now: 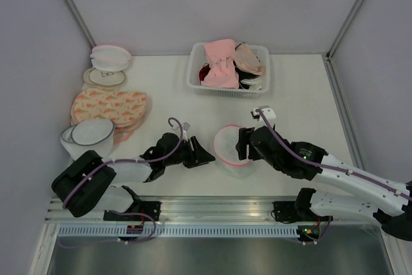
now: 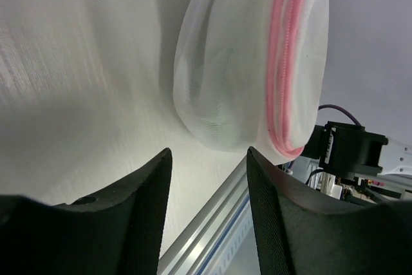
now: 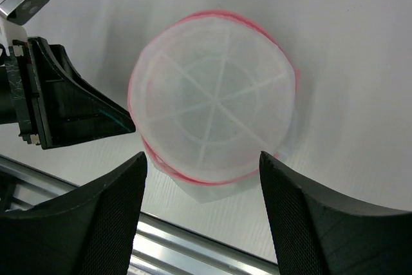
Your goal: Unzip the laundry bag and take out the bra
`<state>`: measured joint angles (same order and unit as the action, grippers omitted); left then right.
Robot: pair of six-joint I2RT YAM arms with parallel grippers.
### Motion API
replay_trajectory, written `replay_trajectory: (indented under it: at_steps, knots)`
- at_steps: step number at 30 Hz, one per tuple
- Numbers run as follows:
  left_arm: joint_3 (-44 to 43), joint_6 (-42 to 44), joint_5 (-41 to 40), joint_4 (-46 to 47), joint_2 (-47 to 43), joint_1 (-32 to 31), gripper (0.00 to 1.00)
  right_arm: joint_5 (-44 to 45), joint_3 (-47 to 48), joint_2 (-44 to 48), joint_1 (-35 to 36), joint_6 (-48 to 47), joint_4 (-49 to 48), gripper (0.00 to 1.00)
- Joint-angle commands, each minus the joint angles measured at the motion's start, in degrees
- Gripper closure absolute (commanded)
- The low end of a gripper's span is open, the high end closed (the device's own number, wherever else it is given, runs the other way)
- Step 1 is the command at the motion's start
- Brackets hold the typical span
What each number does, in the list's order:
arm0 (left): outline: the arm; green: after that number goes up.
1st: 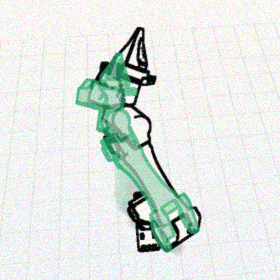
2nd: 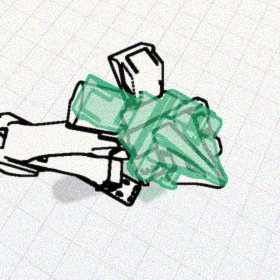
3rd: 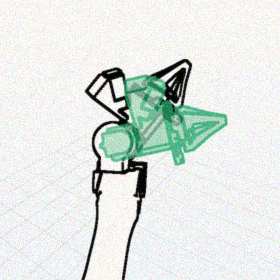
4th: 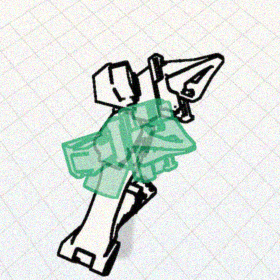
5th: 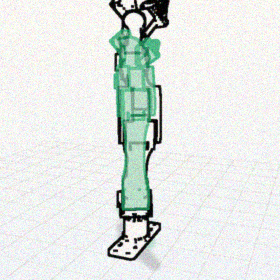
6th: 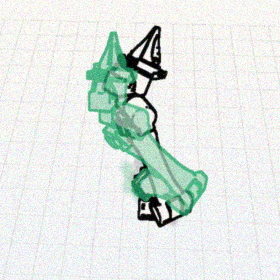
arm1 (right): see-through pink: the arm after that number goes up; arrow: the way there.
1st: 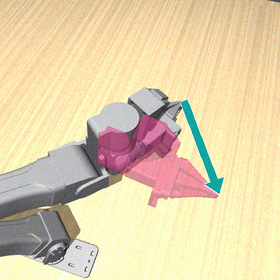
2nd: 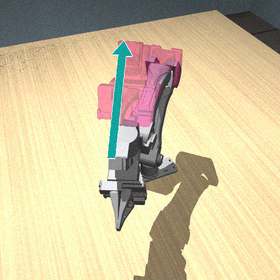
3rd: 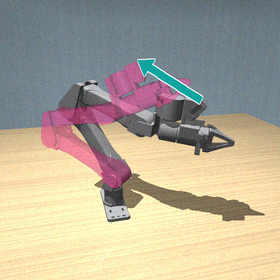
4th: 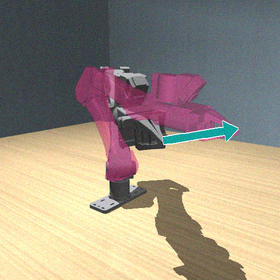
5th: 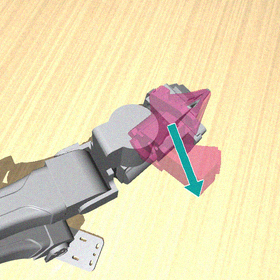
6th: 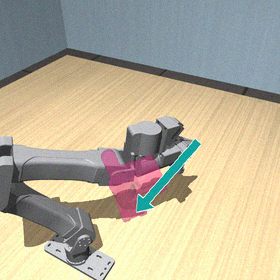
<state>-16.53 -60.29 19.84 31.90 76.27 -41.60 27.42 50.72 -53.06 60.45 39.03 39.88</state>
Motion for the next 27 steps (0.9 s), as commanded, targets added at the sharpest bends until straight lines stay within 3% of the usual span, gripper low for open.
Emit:
replay_trajectory:
  at_steps: [1,7,15,18,19,22,27]
  knots:
    - [-0.77,0.97,2.4,7.02,3.78,-0.32,0.44,-1.49,1.31,-3.89,0.2,-3.78,-2.08,0.24]
    - [-4.29,0.09,2.05,8.09,11.16,-1.55,0.41,0.0,1.31,-5.83,0.11,-4.04,-6.12,0.24]
    - [-6.58,-5.53,0.73,21.25,22.51,-1.81,0.39,0.26,-0.18,-9.16,0.2,-5.36,-9.64,0.24]
    - [-7.72,-6.94,-0.15,24.86,25.75,-2.08,0.52,0.7,-0.88,-10.48,0.2,-5.54,-11.13,0.27]
    - [-7.81,-7.73,-0.23,26.18,26.47,-2.08,0.69,1.14,-1.15,-10.75,0.2,-5.63,-11.83,0.27]
    - [-7.55,-8.96,0.03,30.06,28.49,-2.08,0.98,2.29,-1.24,-12.59,0.11,-6.06,-13.15,0.3]
    - [-6.32,-9.67,-0.06,32.87,28.94,-2.08,0.98,-0.08,-0.01,-17.15,0.02,-7.03,-15.62,0.29]
